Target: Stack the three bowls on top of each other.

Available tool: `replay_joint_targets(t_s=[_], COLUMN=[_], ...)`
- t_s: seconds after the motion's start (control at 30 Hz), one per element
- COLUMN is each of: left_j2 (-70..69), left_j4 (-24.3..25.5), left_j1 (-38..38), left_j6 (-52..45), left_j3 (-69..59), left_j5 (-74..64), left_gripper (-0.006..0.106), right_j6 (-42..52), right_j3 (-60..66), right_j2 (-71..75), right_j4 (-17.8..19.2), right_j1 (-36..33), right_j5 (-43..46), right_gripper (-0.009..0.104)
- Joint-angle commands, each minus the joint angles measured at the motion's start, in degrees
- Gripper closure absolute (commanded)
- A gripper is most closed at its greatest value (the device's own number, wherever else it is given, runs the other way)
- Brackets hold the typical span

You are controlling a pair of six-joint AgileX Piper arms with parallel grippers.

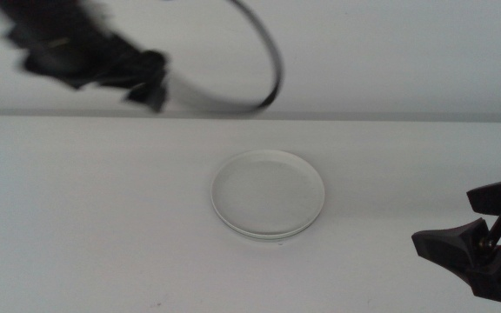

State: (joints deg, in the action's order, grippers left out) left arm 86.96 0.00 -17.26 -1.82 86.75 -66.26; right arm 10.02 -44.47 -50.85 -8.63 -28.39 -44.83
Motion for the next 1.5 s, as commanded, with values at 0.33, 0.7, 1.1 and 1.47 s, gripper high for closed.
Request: replay_joint_targets(t_s=[0.33, 0.7, 1.1, 1.47], left_j2=[-44.9, -53.1, -57.7, -78.5], left_j4=[4.5, 4.7, 4.6, 4.5], left_j1=[0.1, 0.1, 3.3, 16.6], left_j6=[9.8, 9.7, 9.5, 9.5], left_j3=[-39.1, -44.2, -53.6, -79.0], left_j5=[24.1, 30.8, 41.0, 49.8], left_gripper=[0.007, 0.007, 0.007, 0.007], right_j6=[0.0, 0.0, 0.0, 0.0], right_j3=[0.3, 0.3, 13.5, 38.2], right_j2=[0.2, 0.2, 7.9, 32.3], right_j4=[0.4, 0.4, 2.0, 5.8], right_j1=[-0.1, -0.1, 3.4, 27.6], right_j5=[0.8, 0.8, 27.0, 34.0], right_gripper=[0.016, 0.016, 0.016, 0.016])
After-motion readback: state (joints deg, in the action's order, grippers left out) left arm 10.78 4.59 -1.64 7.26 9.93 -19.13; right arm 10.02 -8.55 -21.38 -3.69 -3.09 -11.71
